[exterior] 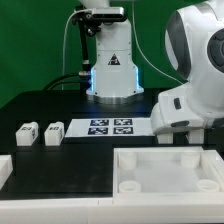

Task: Assemble one leg

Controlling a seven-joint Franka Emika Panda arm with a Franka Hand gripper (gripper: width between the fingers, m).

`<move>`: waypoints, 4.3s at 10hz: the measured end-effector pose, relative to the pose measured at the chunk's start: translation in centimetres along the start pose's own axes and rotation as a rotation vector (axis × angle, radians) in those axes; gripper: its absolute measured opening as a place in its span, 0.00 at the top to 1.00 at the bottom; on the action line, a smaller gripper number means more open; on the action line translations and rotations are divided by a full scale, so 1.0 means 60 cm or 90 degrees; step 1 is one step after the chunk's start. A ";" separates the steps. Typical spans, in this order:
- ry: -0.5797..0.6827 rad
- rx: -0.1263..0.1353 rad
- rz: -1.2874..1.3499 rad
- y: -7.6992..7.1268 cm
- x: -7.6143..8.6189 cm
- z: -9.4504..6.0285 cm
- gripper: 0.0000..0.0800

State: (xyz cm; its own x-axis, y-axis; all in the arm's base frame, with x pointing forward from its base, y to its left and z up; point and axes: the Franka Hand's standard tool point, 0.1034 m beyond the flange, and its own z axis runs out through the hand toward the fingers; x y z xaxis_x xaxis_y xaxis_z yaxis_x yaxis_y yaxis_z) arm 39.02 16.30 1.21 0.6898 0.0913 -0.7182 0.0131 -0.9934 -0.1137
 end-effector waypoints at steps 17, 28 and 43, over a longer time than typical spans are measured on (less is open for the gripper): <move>0.312 -0.007 -0.091 0.052 -0.036 -0.300 0.63; 0.846 -0.113 -0.186 0.087 0.058 -0.439 0.63; 0.851 -0.084 -0.183 0.082 0.158 -0.388 0.63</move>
Offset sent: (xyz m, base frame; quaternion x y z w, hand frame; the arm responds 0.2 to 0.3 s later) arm 0.0000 0.0000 0.0000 0.0000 0.0000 0.0000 1.0000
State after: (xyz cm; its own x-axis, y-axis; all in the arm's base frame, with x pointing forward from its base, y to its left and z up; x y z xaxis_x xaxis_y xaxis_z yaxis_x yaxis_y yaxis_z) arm 62.47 10.67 9.81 0.8155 0.2323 0.5301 0.2888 -0.9571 -0.0249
